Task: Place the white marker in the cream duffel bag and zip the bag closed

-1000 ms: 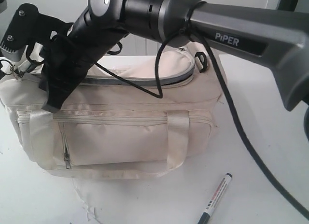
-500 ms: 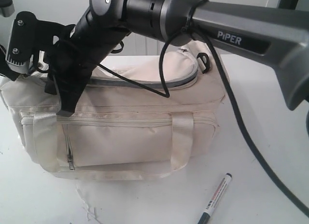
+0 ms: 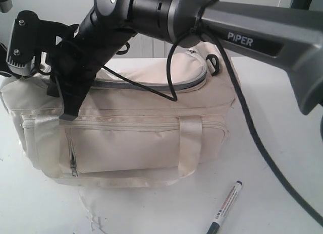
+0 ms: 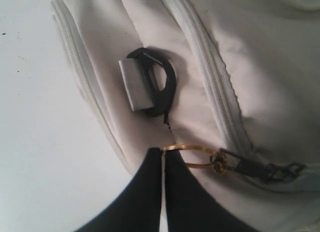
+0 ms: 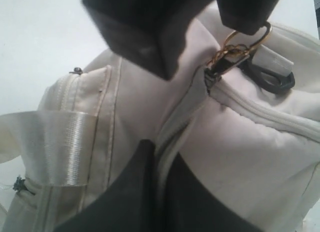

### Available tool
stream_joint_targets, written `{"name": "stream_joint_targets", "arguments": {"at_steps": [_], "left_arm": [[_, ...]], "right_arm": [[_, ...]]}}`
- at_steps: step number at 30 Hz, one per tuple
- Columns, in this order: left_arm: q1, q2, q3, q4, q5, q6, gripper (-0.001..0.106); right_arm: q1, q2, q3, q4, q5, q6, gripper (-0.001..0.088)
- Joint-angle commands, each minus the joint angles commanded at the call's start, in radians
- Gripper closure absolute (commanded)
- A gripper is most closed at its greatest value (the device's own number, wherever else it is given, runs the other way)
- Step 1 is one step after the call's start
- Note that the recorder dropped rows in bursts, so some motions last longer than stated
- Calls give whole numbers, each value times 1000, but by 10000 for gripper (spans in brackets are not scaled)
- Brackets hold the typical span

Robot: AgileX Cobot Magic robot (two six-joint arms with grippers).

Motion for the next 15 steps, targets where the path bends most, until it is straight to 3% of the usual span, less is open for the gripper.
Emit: {"name": "stream_joint_targets", "arguments": {"at_steps": [2,7,9,15], "left_arm": [[0,0,0,-19,14,2,948],[0,-3,0,-23,39,-4,563],[0,-11,0,-28,36,-11,464],[0,-56,0,-47,40,-29,448]], "right_arm": [[0,0,0,0,-2,0,868],[0,0,0,0,-2,0,868],[0,0,0,0,-2,0,868],[0,0,0,0,-9,0,868]]}}
